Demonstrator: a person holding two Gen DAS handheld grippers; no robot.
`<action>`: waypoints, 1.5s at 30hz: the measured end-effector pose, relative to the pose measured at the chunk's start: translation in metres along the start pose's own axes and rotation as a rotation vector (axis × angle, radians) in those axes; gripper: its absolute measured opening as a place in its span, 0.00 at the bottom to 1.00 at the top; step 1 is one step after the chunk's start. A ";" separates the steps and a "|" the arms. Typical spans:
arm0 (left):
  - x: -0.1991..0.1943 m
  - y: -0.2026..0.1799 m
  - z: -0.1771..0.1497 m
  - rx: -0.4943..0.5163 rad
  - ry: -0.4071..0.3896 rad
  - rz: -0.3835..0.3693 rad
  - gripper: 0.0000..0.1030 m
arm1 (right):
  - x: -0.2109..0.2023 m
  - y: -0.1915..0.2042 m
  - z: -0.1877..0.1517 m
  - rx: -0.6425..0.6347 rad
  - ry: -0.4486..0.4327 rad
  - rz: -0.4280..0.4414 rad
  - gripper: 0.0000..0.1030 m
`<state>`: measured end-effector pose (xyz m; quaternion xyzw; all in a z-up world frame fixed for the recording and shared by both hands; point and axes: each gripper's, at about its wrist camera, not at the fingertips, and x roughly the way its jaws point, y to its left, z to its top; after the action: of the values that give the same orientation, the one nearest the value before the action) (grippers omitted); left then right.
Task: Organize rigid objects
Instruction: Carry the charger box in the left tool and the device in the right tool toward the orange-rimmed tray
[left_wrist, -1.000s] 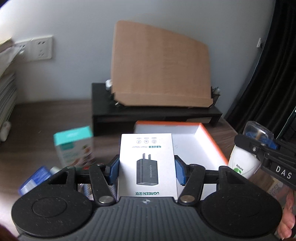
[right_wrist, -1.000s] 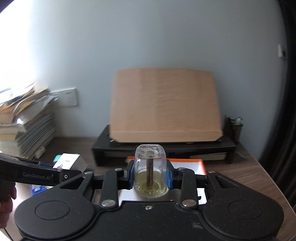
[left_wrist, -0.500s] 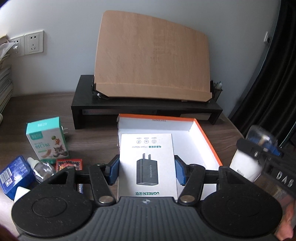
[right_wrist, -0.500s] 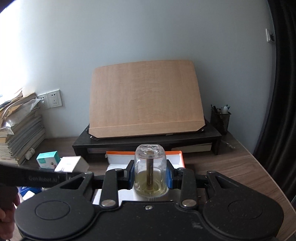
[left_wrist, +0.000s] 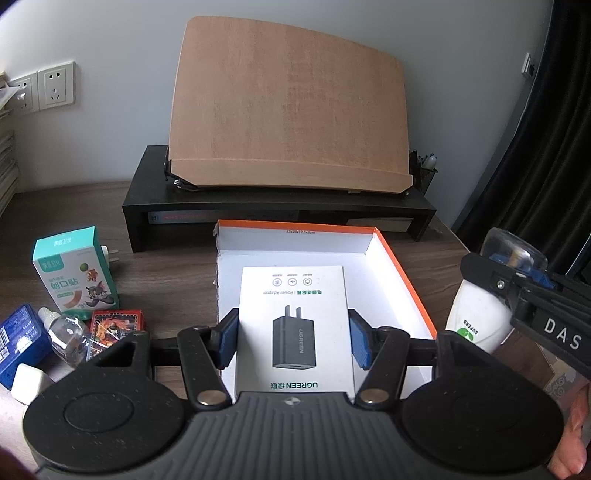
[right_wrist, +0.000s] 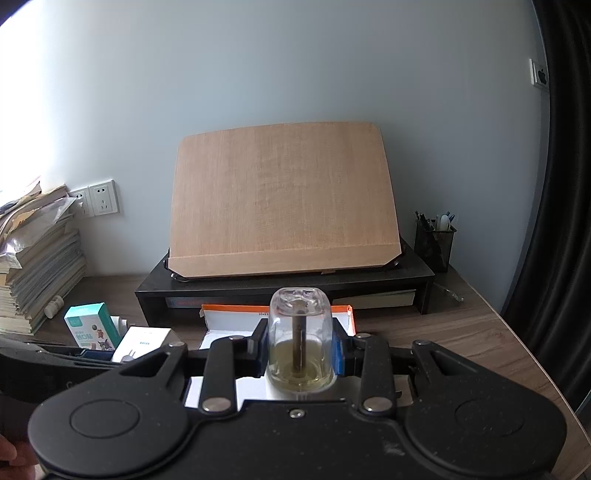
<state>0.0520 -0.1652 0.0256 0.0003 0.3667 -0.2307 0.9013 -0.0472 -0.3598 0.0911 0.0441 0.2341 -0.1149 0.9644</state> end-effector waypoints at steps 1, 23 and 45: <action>0.000 -0.001 0.000 0.000 0.002 0.000 0.58 | 0.000 0.000 0.000 0.000 0.001 0.001 0.38; 0.002 0.001 -0.005 -0.001 0.024 -0.008 0.58 | 0.005 0.008 0.002 -0.016 0.009 0.000 0.38; -0.005 0.004 -0.010 -0.018 0.030 0.001 0.58 | 0.002 0.016 0.002 -0.025 0.016 0.009 0.38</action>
<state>0.0433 -0.1579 0.0212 -0.0042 0.3822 -0.2269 0.8958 -0.0407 -0.3450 0.0920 0.0343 0.2431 -0.1072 0.9634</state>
